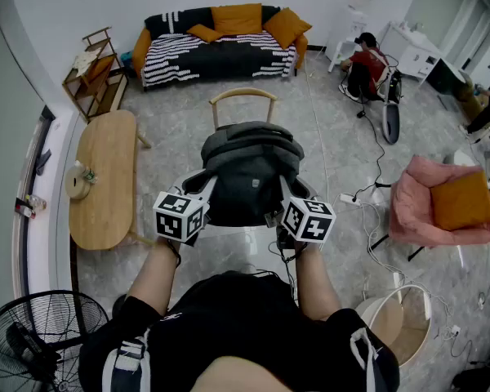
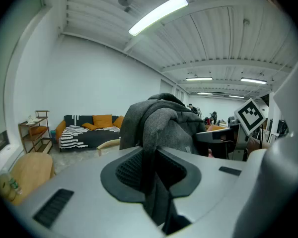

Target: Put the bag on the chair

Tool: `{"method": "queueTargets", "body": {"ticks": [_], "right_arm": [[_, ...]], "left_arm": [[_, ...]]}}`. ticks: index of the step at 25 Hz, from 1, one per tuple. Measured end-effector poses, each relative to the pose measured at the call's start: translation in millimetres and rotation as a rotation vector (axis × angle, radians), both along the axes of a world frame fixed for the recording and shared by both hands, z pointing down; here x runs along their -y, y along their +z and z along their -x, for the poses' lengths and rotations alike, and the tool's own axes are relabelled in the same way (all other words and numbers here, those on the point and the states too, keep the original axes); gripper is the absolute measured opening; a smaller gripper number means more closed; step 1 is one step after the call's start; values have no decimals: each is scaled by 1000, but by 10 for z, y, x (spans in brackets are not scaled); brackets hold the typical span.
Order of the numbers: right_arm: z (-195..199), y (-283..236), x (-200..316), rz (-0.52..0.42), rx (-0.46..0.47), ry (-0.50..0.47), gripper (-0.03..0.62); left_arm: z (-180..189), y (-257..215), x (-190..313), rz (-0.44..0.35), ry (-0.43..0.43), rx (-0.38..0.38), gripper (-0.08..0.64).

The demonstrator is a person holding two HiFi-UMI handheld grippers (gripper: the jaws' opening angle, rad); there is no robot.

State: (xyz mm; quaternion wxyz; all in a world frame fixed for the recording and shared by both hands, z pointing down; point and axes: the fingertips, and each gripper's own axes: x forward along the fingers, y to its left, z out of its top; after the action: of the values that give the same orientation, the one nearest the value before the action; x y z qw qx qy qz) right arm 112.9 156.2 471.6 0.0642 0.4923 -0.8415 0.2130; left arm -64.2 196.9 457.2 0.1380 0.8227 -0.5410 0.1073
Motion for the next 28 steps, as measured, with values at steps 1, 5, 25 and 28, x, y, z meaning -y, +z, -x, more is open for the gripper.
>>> {"method": "queueTargets", "body": {"ticks": [1, 5, 25, 28], "right_arm": [[25, -18, -88, -2, 3, 3, 80], [94, -61, -399, 6, 14, 6, 81], [114, -16, -349, 30, -2, 3, 84], [-22, -79, -134, 12, 4, -16, 83]], "left_arm": [[27, -15, -82, -3, 2, 0, 75], [105, -53, -381, -8, 13, -6, 75], [132, -22, -317, 21, 16, -40, 78], [-8, -89, -113, 7, 0, -30, 78]]}}
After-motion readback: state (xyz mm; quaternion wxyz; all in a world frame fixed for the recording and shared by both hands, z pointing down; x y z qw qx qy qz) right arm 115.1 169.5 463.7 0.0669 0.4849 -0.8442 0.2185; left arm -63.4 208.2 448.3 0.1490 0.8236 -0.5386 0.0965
